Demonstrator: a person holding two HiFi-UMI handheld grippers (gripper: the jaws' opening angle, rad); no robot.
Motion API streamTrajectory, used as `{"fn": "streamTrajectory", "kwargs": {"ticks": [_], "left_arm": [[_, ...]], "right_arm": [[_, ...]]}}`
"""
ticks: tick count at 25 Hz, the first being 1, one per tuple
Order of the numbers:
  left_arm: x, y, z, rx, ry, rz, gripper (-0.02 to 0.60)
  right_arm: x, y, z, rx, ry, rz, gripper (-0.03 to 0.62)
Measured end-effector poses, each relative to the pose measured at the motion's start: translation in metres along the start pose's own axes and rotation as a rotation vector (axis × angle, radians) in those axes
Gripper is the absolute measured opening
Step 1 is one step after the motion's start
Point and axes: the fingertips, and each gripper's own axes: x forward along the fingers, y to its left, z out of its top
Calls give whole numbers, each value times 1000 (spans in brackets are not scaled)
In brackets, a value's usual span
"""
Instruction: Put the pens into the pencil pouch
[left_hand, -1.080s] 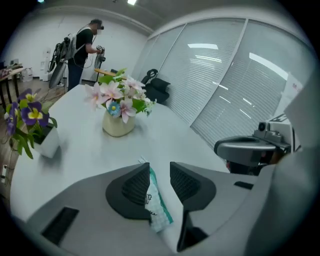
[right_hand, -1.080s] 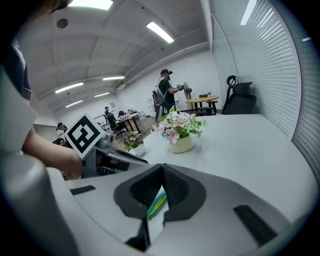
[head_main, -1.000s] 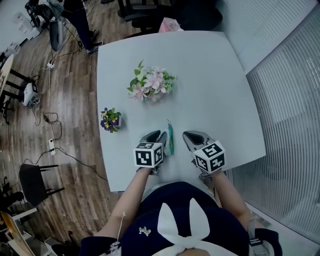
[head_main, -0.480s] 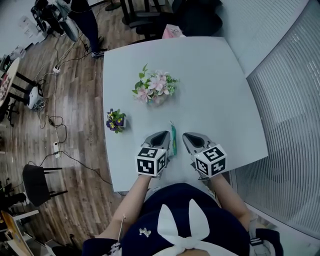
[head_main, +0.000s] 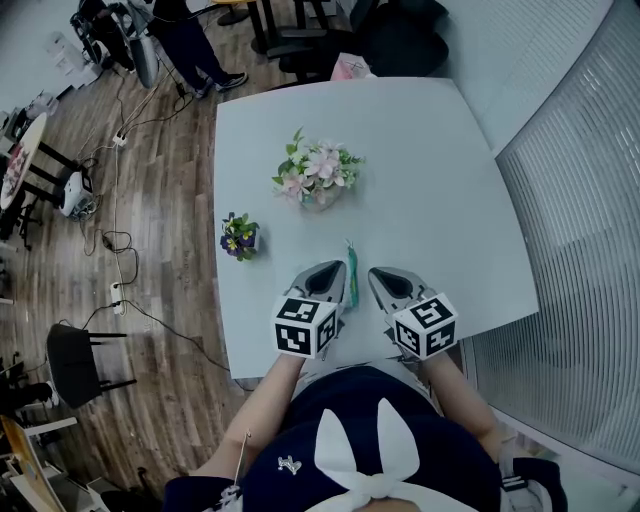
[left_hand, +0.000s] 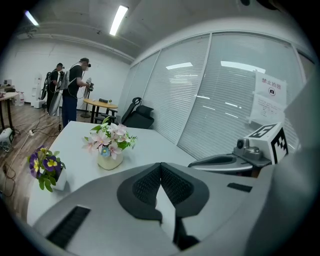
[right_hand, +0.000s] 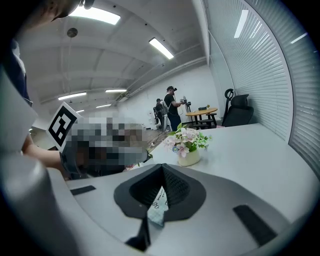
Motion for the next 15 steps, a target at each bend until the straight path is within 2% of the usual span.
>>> {"fn": "streamTrajectory", "kwargs": {"ticks": [15], "left_arm": [[-15, 0, 4, 1, -26, -24, 23]], "right_arm": [[0, 12, 6, -12, -14, -22, 3]]}}
